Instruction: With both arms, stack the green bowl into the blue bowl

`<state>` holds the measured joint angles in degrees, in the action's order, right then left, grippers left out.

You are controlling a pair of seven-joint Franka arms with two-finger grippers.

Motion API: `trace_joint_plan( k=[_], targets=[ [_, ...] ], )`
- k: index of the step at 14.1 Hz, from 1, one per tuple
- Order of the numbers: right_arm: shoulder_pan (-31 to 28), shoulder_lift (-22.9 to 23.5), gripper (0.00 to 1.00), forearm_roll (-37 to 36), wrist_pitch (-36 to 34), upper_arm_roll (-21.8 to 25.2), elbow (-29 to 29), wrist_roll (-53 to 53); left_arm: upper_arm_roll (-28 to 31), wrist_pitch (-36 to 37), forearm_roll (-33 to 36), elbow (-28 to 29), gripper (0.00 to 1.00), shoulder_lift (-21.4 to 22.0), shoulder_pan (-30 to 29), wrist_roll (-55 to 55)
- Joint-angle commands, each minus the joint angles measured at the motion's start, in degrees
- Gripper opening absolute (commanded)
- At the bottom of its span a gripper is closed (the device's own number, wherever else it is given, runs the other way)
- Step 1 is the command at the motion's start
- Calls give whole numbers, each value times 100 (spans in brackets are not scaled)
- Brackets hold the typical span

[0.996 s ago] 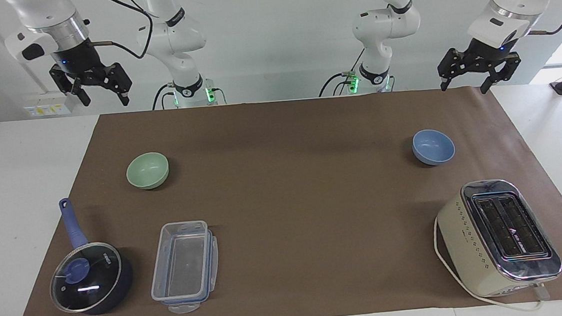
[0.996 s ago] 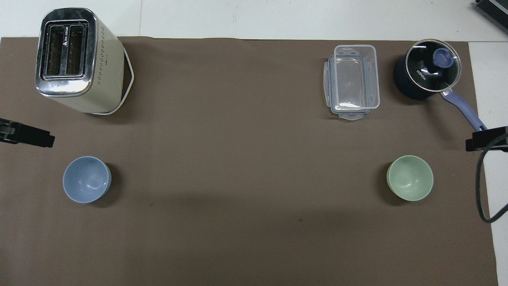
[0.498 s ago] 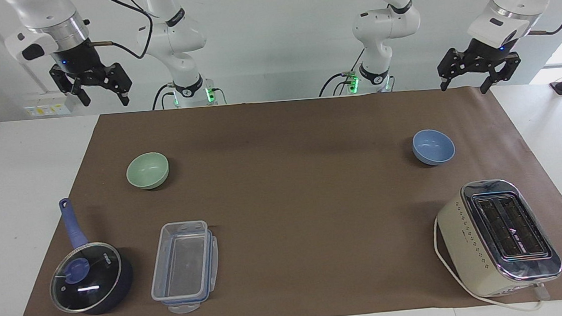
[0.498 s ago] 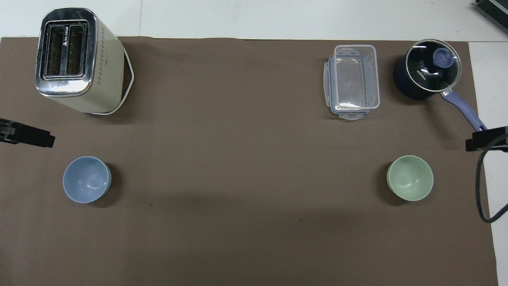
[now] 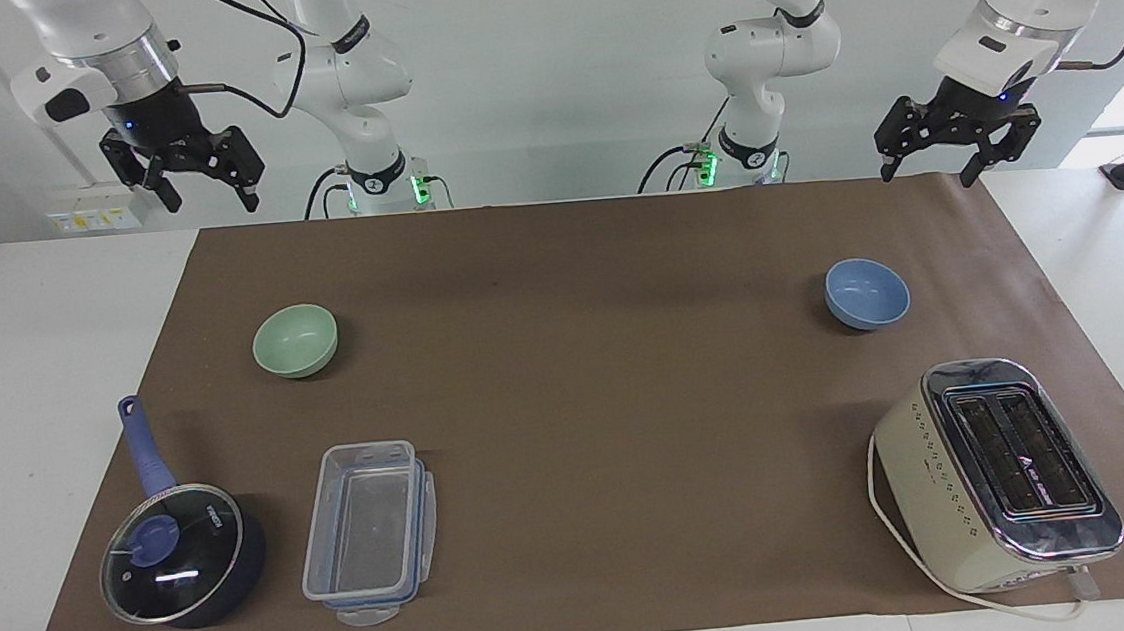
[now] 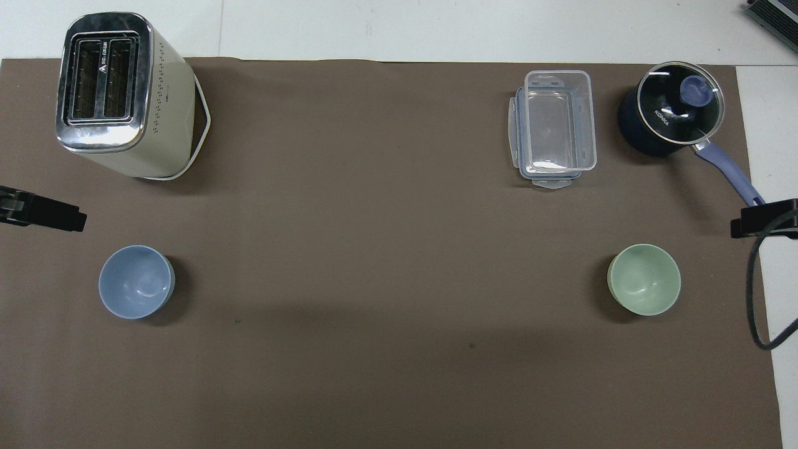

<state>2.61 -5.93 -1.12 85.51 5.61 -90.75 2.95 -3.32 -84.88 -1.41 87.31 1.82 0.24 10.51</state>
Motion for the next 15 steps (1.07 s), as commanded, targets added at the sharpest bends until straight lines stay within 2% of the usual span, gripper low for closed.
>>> trace_joint_plan(
  k=[1,12,15],
  targets=[
    [-85,-75,100,130,-8,-25,-92,-58,-10,42,88,93,100,108,2,-76],
    [-85,-75,100,130,1,-25,-101,-58,-10,24,71,102,100,108,-7,-85],
    [-85,-75,100,130,-8,-25,-101,-58,-10,-2,45,286,100,222,-24,-58]
  ],
)
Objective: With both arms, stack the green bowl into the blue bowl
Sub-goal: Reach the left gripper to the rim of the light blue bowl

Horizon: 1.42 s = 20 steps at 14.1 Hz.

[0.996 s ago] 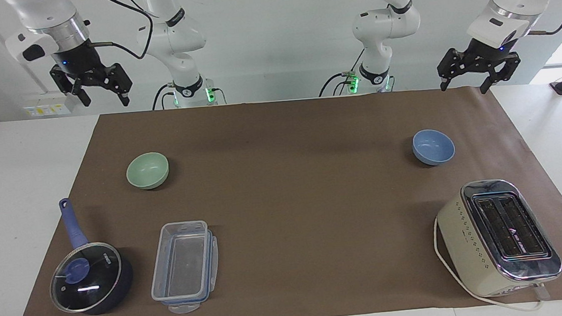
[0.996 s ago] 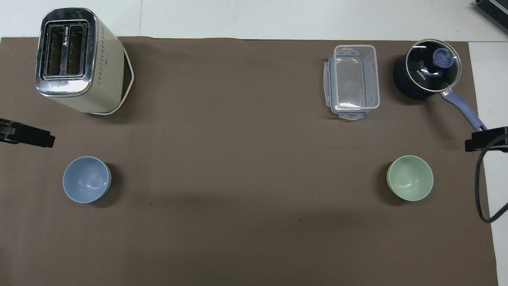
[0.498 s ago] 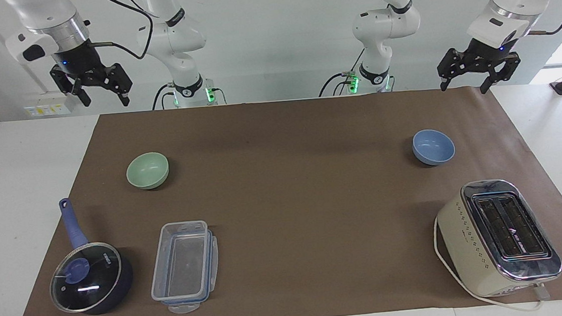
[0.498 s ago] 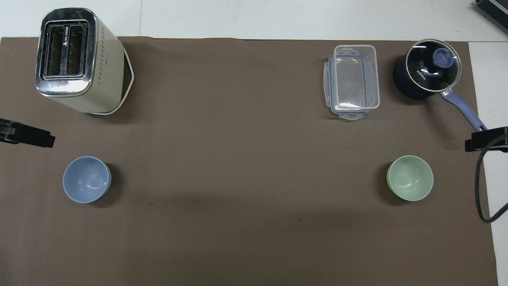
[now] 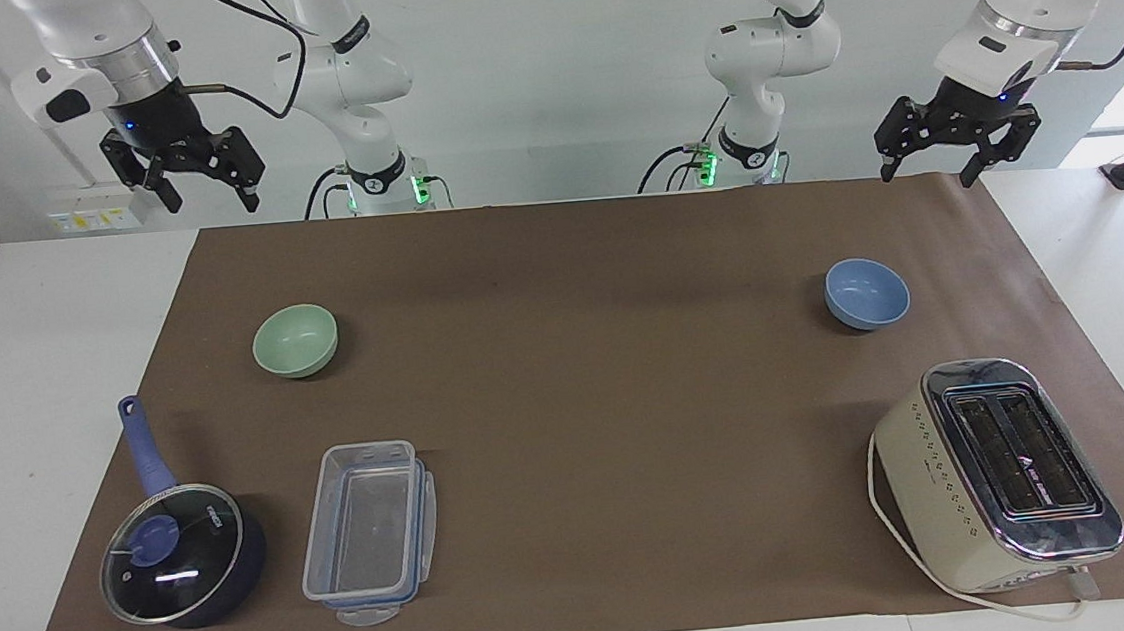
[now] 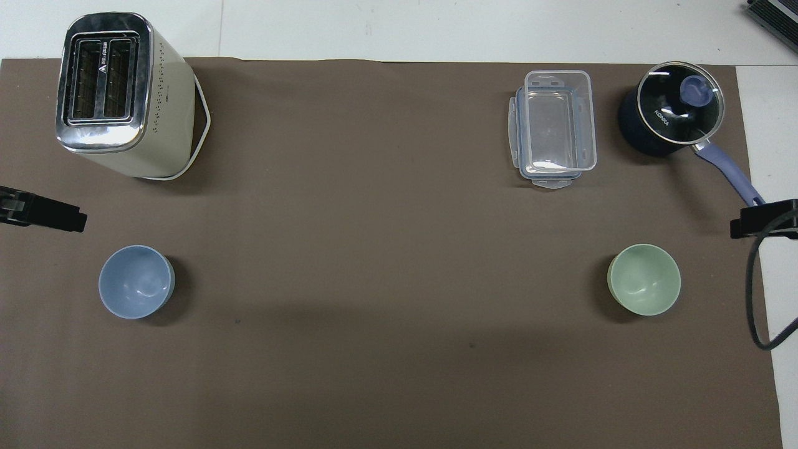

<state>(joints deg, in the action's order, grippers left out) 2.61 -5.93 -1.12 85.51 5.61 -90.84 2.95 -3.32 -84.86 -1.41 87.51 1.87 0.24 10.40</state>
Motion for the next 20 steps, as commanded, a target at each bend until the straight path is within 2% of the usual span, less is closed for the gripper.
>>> trace_joint_plan(
  k=[1,4,6,8,11,13,20],
  targets=[
    [-85,-75,100,121,-8,-25,-91,-58,-2,-21,45,337,100,261,-24,-39],
    [-85,-75,100,130,-8,-25,-100,-58,24,-48,45,399,100,270,-33,5],
    [-85,-75,100,130,-8,-25,-91,-58,42,-362,36,722,100,340,-120,14],
    [-85,-75,100,129,1,-25,-91,-58,51,-854,-8,1275,100,419,-453,49],
    [-94,-75,100,129,-8,-25,-91,-58,51,-1803,-192,2329,100,595,-980,663],
    [-94,-75,100,121,-8,-25,-100,-58,51,-2304,-289,2823,100,630,-1227,997],
    [-103,-75,100,130,-8,-25,-91,-58,60,-3649,-614,4361,100,534,-1509,1455]
  ],
)
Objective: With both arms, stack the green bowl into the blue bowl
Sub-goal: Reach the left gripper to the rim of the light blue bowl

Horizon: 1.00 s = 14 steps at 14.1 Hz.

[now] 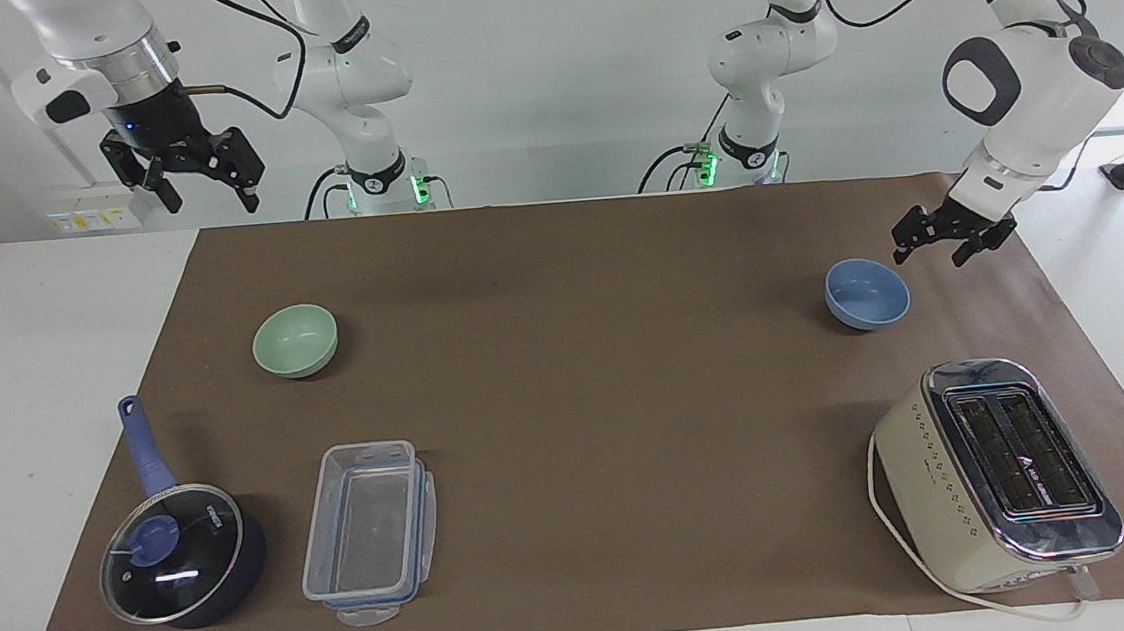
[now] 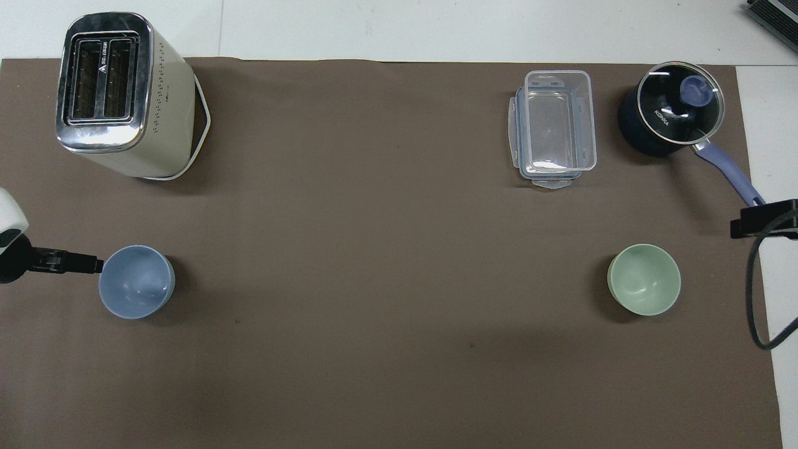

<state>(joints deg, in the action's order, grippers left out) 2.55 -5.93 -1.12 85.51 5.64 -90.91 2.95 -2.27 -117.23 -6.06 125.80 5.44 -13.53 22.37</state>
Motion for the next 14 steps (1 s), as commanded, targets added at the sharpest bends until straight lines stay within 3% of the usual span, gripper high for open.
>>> trace_joint_plan(
  k=[1,4,7,10,11,14],
  targets=[
    [-97,-75,100,121,-8,-28,-94,-58,-45,-667,-150,733,99,107,-141,294],
    [-97,-75,100,130,-8,-28,-85,-58,-45,-977,-150,884,89,-174,-203,295],
    [-97,-75,100,129,-8,-28,-85,-58,-45,-1127,-150,954,66,-395,-220,295],
    [-97,-75,100,130,1,-28,-94,-58,-45,-996,-141,973,8,-369,-229,312],
    [-97,-84,100,121,1,-28,-94,-49,-45,-926,-141,946,0,-386,-290,347],
    [-97,-84,100,130,-8,-28,-94,-49,-45,-592,-141,832,0,-273,-186,304]
  ],
)
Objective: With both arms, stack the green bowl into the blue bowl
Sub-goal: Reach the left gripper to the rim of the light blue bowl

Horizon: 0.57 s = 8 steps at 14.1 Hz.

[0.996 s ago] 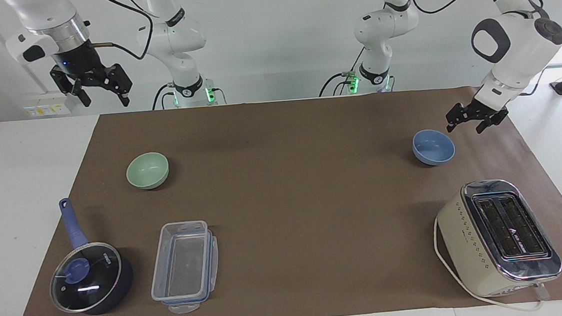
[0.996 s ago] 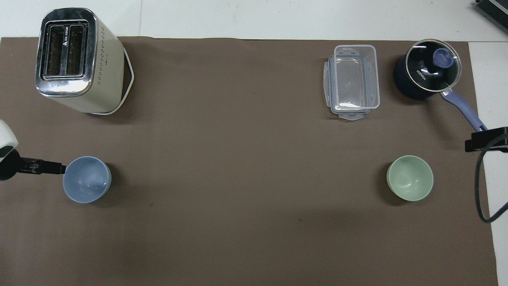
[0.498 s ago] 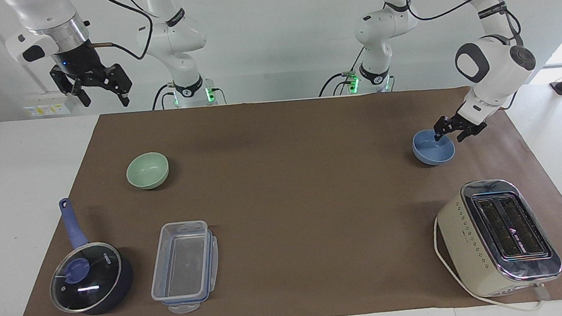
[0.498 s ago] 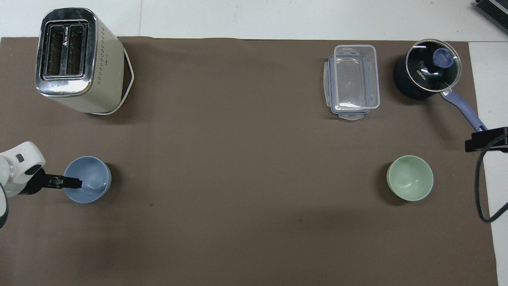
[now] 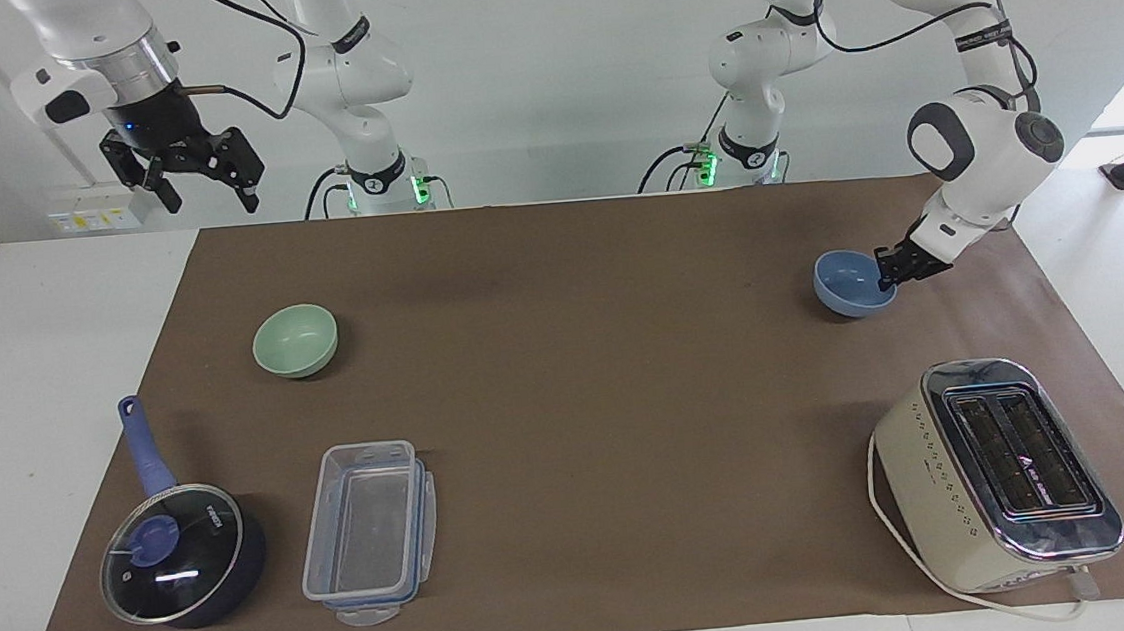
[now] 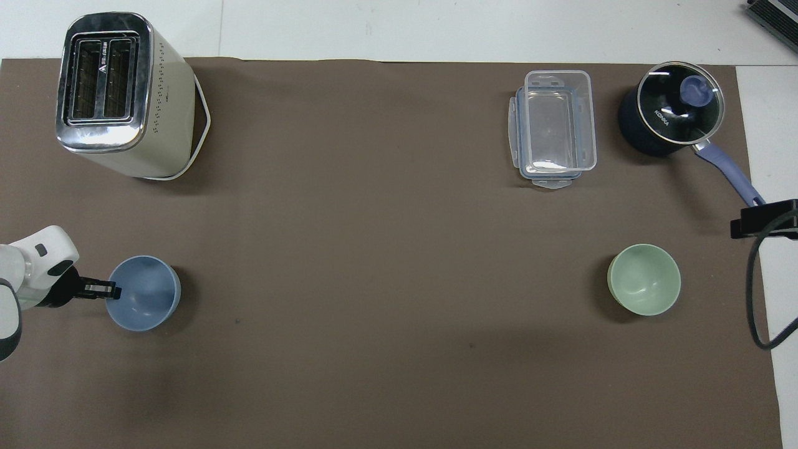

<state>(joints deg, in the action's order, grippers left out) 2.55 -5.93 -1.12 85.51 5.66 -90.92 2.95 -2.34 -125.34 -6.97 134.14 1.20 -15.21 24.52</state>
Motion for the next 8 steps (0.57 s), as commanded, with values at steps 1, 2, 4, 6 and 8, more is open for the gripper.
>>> trace_joint_plan(
  k=[1,2,4,6,8],
  targets=[
    [-88,-84,100,121,-8,-29,-93,-49,-56,299,-50,-54,0,222,104,36],
    [-97,-84,100,129,-8,-29,-93,-49,-65,378,-50,-150,0,293,314,-104],
    [-88,-84,100,130,-8,-29,-93,-49,-83,362,-41,-317,0,250,1007,-935],
    [-97,-84,100,130,-8,-29,-93,-49,-83,265,-24,-528,0,136,1702,-1762],
    [-97,-84,100,121,1,-29,-93,-58,-91,-93,-15,-634,0,39,2317,-2465]
  ],
)
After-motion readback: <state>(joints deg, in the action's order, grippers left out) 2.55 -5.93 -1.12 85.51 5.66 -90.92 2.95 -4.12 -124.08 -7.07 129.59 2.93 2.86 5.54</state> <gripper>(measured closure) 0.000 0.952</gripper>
